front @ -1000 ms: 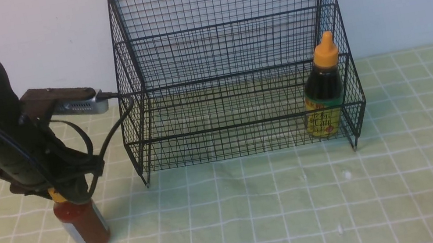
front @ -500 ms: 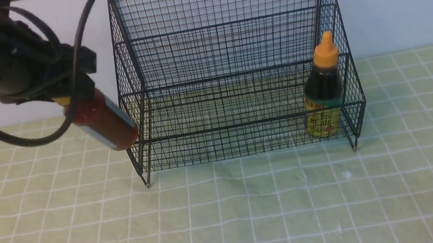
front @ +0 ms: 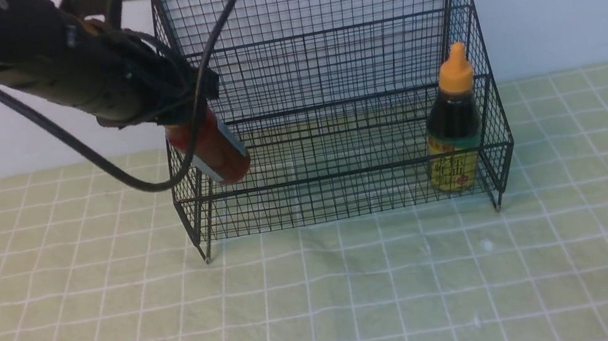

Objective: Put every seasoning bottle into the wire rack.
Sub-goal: Use the left arm to put the condiment bottle back on the shelf

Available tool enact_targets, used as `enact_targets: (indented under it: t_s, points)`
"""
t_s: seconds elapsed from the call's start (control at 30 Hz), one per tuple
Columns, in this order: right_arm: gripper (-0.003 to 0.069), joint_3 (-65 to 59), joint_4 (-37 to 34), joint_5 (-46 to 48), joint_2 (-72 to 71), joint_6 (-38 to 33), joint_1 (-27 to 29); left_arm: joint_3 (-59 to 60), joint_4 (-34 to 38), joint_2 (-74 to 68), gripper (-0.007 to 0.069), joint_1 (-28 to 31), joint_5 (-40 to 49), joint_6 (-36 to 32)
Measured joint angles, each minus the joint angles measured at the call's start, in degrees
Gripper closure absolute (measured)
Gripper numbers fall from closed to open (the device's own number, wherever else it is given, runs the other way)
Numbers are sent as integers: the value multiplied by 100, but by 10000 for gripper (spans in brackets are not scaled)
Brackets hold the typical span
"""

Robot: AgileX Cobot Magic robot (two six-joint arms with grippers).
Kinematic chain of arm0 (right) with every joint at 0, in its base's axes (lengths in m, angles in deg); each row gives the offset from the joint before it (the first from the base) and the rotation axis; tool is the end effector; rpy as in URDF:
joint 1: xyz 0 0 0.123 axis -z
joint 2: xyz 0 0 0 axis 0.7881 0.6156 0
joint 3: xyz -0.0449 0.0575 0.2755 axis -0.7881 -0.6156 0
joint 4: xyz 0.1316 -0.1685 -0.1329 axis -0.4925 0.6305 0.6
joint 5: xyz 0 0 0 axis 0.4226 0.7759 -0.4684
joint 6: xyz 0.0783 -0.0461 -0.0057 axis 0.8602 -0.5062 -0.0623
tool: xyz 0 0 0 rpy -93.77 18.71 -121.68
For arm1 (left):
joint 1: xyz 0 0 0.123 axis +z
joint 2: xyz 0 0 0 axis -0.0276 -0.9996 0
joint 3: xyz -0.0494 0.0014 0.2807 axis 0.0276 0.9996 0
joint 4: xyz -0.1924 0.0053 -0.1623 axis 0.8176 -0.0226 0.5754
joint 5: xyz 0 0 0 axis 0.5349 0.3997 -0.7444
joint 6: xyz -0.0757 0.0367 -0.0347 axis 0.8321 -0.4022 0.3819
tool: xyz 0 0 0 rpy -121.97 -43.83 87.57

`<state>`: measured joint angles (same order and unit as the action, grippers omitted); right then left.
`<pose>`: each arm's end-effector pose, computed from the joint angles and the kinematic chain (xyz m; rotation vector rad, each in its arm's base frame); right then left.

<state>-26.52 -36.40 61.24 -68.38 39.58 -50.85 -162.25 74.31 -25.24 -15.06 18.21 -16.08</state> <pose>0.0517 -0.0007 0.1729 -0.0355 1.8764 -0.0484 0.3653 -0.1190 0.3157 0.3474 2.4381 -0.2744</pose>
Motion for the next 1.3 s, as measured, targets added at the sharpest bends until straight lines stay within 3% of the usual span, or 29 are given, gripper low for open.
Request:
enact_targets:
  t_s: [0.47, 0.8, 1.3]
  points:
    - [671, 0, 0, 0, 0, 0, 0, 0, 19, -602, 337, -6, -130, -390]
    - [671, 0, 0, 0, 0, 127, 0, -10, 26, -668, 147, -6, -274, -520]
    - [671, 0, 0, 0, 0, 128, 0, -10, 26, 56, 137, -6, -199, -520]
